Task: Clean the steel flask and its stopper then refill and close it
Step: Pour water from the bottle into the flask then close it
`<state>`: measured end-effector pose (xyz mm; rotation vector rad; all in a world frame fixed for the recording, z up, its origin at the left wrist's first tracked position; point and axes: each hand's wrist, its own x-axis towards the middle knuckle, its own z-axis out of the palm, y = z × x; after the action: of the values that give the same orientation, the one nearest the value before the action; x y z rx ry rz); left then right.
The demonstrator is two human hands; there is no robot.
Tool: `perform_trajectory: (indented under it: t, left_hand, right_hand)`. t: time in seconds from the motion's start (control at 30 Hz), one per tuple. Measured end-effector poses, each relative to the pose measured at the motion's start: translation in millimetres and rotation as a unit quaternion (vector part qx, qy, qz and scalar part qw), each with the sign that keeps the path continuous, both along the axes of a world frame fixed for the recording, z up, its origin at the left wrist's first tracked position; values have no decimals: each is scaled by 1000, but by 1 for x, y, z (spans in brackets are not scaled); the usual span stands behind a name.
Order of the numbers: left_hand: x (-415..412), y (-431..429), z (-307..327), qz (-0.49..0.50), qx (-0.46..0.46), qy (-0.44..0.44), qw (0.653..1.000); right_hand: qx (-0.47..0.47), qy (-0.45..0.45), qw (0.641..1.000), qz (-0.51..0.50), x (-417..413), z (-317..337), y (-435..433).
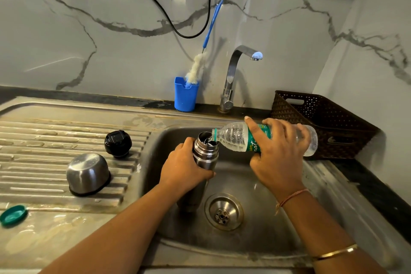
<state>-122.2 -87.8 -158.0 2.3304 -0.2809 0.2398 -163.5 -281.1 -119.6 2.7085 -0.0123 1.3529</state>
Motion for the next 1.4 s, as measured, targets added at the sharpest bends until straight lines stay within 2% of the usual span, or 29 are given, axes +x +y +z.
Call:
perform_trajectory:
  t: [1.4]
  left_hand:
    - [0,5,0,10,0,-11,1000]
  right_hand:
    - [-42,-12,999,-18,-10,8,8]
